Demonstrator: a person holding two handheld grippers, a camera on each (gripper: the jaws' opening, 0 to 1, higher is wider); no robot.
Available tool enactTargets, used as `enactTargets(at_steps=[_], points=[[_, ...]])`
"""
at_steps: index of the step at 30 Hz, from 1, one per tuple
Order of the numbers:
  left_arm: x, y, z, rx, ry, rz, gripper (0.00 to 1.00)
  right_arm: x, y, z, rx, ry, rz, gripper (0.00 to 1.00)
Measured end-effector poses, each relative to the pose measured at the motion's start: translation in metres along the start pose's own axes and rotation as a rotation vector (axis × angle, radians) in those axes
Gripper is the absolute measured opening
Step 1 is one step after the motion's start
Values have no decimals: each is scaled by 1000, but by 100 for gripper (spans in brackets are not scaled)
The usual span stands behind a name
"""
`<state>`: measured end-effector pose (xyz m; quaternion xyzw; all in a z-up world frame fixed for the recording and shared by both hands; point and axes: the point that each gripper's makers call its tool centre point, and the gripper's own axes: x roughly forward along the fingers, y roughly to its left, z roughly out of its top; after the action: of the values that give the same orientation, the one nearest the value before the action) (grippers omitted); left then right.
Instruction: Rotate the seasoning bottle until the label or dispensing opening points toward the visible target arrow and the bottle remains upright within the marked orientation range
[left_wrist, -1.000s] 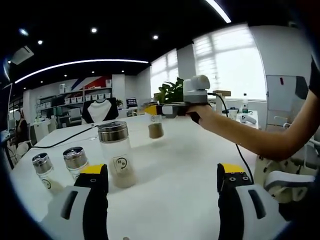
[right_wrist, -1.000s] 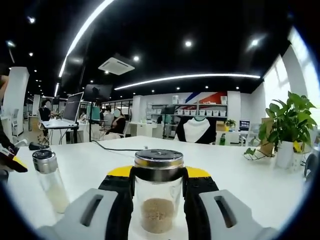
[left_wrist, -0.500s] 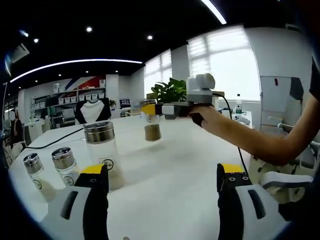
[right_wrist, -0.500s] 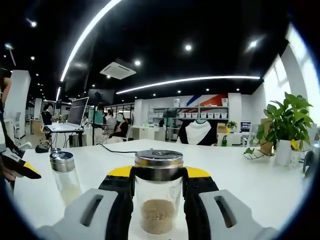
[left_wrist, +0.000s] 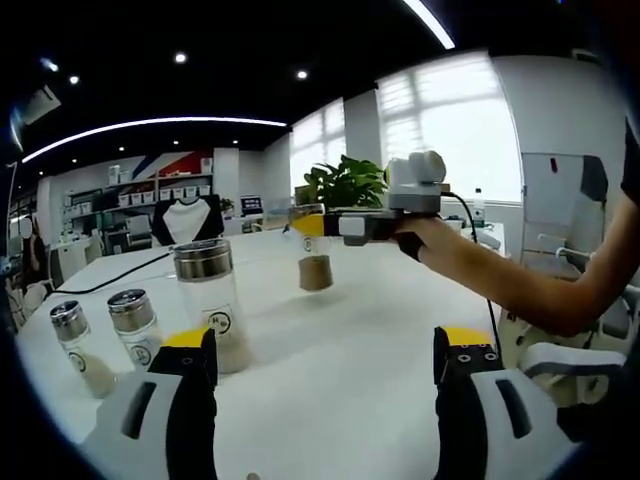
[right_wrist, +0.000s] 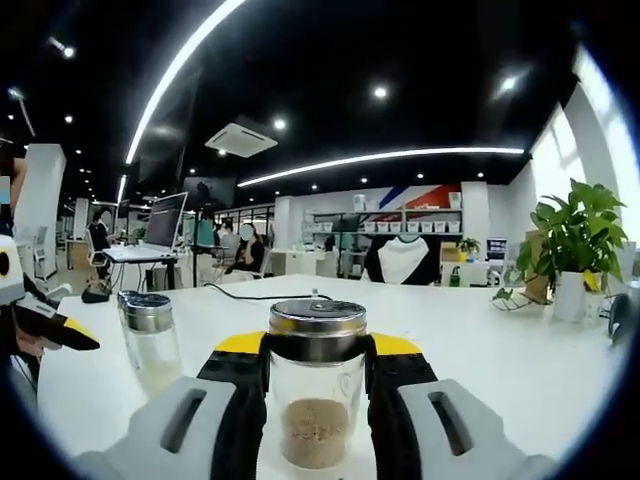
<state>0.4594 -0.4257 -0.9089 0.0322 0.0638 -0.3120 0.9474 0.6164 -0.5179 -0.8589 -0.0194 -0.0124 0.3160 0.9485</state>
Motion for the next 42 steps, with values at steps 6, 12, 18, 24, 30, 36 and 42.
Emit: enactTargets(at_steps=[6, 12, 18, 24, 30, 36, 42], points=[[1, 2, 3, -2, -16, -4, 95, -4, 6, -3, 3, -15, -7, 35], [7, -2, 0, -40, -13, -12, 94, -7, 18, -8, 40, -1, 29, 35], [14, -8, -4, -44, -4, -39, 94, -12, 30, -11, 45, -10, 59, 35], [15, -12, -5, -35, 1, -52, 94, -18, 38, -8, 43, -19, 80, 35], [14, -14, -10, -33, 10, -60, 92, -24, 53, -4, 57, -27, 118, 35], [14, -10, -12, -32, 9, -50, 91, -29, 66, -3, 72, -32, 151, 35], [13, -4, -10, -25, -2, -37, 91, -32, 82, -1, 80, -32, 190, 35]])
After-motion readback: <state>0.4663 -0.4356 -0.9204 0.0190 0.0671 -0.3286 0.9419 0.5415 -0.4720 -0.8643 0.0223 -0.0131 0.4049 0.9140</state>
